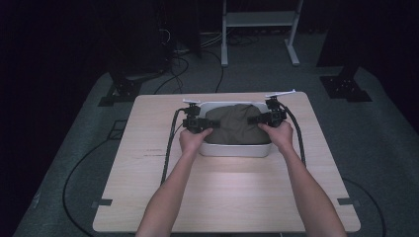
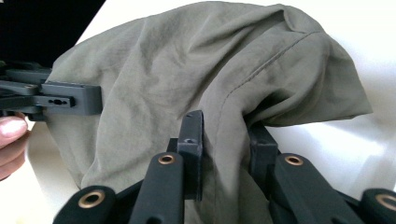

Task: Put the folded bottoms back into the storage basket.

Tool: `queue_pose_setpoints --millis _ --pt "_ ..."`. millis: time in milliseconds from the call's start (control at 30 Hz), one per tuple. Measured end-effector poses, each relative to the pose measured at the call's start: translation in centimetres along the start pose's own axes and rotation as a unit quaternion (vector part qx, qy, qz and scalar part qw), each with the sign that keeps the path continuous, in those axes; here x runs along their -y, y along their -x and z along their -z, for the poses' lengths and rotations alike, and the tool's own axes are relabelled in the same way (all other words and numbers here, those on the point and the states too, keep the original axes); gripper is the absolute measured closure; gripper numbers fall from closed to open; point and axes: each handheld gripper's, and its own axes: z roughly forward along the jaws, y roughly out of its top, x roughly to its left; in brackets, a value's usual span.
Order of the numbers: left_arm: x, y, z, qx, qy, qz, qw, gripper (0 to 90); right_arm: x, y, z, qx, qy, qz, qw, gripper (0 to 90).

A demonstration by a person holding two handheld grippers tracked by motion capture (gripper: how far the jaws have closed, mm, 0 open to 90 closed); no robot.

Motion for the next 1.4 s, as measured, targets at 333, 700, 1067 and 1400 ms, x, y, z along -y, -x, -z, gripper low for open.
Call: queue_pose_setpoints --millis 333,700,1067,1400 --pt "-0.2 -0.3 0.9 -0.001 0.004 0.007 1.0 60.4 0.0 -0.5 0.2 0.012 -0.003 0.011 0.9999 66.9" --pt "-0.6 0.0 3.0 -0.01 0.026 0.006 0.9996 57.6 0.0 -0.5 2.0 0.031 0.002 0.018 0.9993 66.3" --pt "-1.0 0.2 4.3 -0.008 0.045 0.013 0.9989 57.0 -0.1 0.0 4.4 0.032 0.024 0.011 0.9991 66.3" --pt "-1.2 1.0 5.7 0.007 0.066 0.012 0.9977 56.4 0.5 0.4 5.7 0.016 0.042 0.003 0.999 66.8"
